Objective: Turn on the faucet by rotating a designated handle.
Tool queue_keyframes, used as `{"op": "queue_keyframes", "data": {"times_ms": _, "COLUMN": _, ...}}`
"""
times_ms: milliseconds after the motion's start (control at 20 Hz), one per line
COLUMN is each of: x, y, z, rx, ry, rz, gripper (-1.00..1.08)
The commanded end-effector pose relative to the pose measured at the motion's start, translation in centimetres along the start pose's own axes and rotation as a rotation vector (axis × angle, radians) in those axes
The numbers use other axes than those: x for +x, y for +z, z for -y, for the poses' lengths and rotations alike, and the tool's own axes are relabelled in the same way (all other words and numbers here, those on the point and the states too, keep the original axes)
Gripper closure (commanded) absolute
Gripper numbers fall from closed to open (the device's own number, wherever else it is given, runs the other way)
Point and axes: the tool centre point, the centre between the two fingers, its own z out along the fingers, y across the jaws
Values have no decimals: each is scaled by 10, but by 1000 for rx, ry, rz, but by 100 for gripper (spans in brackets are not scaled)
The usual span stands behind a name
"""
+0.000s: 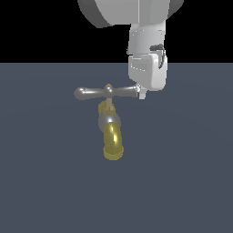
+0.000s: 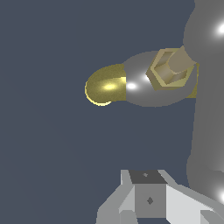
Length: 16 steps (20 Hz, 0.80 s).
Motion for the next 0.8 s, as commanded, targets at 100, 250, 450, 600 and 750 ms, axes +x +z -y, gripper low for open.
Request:
{"op": "queue_keyframes", "data": {"times_ms": 100, "x": -2, "y": 0, "z": -12, "rx": 0, "ry": 0, "rz": 0, "gripper": 108}}
{"op": "queue_keyframes", "data": {"times_ms": 250, "x": -3, "y": 0, "z": -20, "rx": 0, "ry": 0, "rz": 0, "gripper": 108}}
{"op": "queue_keyframes", "data": {"times_ms": 450, "x": -4, "y": 0, "z": -31, "rx": 0, "ry": -1, "rz": 0, "gripper": 108}}
{"op": "queue_keyframes", "data": {"times_ms": 600, "x": -5, "y": 0, "z": -40, "rx": 0, "ry": -1, "rz": 0, "gripper": 108}}
{"op": "queue_keyframes", "data": {"times_ms": 750, "x": -6, "y": 0, "z": -48, "rx": 0, "ry": -1, "rz": 0, "gripper": 108}}
